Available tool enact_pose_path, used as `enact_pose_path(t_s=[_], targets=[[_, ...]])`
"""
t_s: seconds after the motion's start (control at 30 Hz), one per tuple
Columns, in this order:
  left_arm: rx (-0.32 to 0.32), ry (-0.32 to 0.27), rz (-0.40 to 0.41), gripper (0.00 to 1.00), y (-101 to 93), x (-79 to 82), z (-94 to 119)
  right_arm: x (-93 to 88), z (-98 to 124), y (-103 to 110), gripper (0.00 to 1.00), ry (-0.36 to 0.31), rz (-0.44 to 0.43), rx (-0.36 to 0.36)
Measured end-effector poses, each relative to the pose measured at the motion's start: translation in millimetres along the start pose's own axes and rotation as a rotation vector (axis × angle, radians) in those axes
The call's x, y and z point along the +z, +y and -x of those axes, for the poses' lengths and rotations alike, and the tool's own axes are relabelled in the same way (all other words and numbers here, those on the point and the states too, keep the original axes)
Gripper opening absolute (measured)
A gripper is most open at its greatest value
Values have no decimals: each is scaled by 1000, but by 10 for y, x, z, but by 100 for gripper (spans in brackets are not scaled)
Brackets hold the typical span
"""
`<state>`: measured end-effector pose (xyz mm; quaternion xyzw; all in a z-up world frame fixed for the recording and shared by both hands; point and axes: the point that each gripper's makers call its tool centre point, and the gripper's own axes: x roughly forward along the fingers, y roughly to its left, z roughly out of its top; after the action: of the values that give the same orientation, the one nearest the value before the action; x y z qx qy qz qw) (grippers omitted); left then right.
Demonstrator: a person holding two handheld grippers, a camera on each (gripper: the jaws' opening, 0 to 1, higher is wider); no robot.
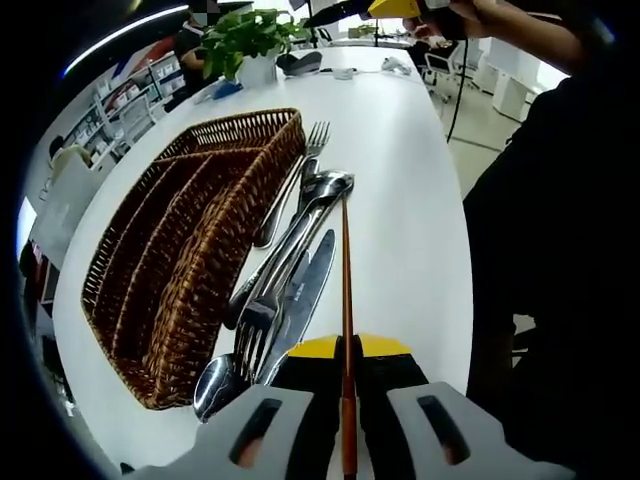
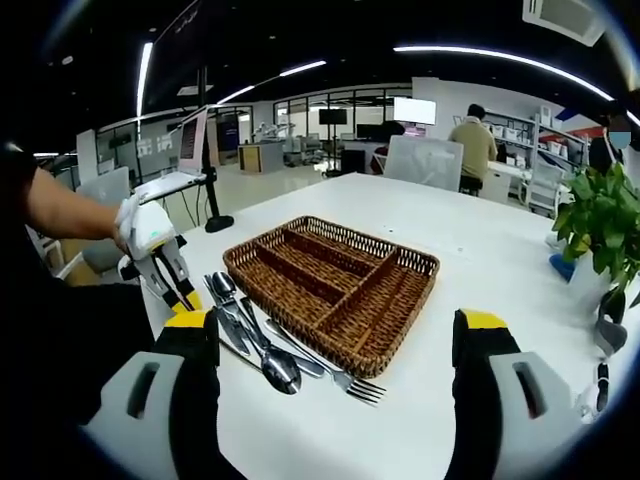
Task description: Arrange the knives, forks, and spoons in their matching storage slots by inserting each utensil handle-first until every utensil is classified and aligned in the correct compartment
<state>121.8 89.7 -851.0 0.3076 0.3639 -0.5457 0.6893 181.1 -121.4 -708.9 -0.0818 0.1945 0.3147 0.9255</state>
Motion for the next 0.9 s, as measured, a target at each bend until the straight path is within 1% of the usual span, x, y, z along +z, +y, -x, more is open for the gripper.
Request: enact_pose_path(t_s=[0.1, 0.27, 0.47, 0.57, 0.67, 0.77, 0.9], targets=[[-5, -14, 20, 3, 6, 1, 50, -3, -9, 1, 100, 1, 2, 2], [0, -37, 26, 3, 31, 43, 118, 13, -17, 3, 100, -2, 2, 4], [29, -77, 48, 3, 129, 131, 199, 5, -15, 4, 100, 0, 2, 4], [33, -141, 100, 3, 175, 257, 265, 11, -20, 13, 100, -1, 4, 7], [29, -168, 127, 3, 191, 326, 311, 18, -29, 26, 100, -2, 5, 13], [32, -187, 134, 3, 201, 383, 337, 28, -41, 43, 100, -2, 6, 20], [47, -240, 177, 3, 256, 499, 409, 23, -50, 54, 100, 1, 6, 27]])
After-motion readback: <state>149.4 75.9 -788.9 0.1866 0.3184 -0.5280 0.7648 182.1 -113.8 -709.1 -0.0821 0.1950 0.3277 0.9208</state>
